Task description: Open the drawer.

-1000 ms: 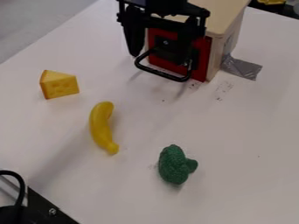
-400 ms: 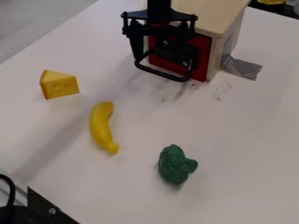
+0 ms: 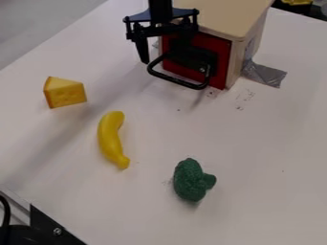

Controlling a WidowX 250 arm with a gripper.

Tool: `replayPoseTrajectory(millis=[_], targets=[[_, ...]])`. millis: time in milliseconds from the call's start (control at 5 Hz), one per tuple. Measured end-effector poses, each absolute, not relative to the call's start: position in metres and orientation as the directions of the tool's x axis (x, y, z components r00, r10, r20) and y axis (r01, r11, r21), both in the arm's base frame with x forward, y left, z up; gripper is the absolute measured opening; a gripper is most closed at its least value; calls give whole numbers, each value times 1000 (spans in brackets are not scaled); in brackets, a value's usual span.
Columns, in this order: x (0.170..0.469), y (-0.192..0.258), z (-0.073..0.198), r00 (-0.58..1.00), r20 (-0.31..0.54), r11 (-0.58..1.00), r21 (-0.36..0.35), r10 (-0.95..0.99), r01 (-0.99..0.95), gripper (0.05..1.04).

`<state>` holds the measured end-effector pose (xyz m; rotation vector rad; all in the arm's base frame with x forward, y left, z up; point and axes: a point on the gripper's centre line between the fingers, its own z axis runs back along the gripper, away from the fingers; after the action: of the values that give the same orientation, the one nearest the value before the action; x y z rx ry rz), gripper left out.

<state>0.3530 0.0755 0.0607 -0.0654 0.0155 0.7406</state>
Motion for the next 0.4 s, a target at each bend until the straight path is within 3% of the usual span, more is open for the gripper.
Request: replayPoseTrajectory(millis=[400], targets=[[359,77,43,662,-11,662,-24,749,-749,998]])
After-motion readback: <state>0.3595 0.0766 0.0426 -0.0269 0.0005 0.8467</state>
